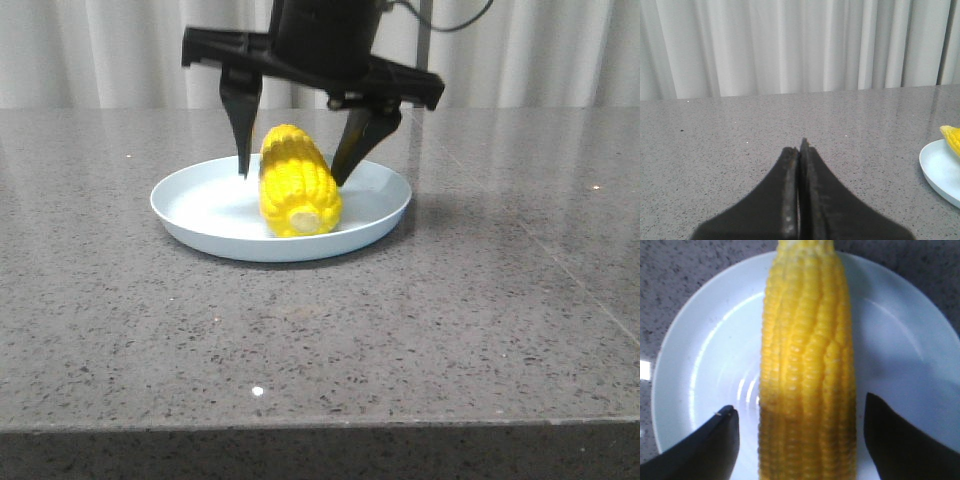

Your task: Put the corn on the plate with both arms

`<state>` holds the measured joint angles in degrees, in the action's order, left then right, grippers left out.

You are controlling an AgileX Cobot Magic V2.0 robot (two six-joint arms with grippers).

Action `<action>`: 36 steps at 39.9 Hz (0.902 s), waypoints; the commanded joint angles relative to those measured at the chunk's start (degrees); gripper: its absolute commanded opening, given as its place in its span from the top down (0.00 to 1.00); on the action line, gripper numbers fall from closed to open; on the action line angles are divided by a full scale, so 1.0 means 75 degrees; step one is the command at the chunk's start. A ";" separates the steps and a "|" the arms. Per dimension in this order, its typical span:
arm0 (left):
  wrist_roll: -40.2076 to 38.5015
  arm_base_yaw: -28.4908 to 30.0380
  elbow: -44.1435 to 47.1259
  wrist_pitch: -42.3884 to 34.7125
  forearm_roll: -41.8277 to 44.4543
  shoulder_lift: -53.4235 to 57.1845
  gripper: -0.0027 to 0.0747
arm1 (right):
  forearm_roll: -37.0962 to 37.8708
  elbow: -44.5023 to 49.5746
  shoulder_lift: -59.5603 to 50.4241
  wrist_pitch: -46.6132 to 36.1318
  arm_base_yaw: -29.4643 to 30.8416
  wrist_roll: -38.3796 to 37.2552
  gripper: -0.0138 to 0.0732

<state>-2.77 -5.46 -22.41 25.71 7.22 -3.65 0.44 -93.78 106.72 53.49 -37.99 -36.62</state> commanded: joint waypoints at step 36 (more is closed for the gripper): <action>-0.0006 -0.0016 -0.0187 -0.0676 0.0015 -0.0084 0.99 | -0.0151 0.0767 -0.3542 0.1108 0.3654 0.3143 0.97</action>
<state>-2.77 -5.46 -22.41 25.71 7.22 -3.65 -1.52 -89.37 84.90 65.08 -12.85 -14.37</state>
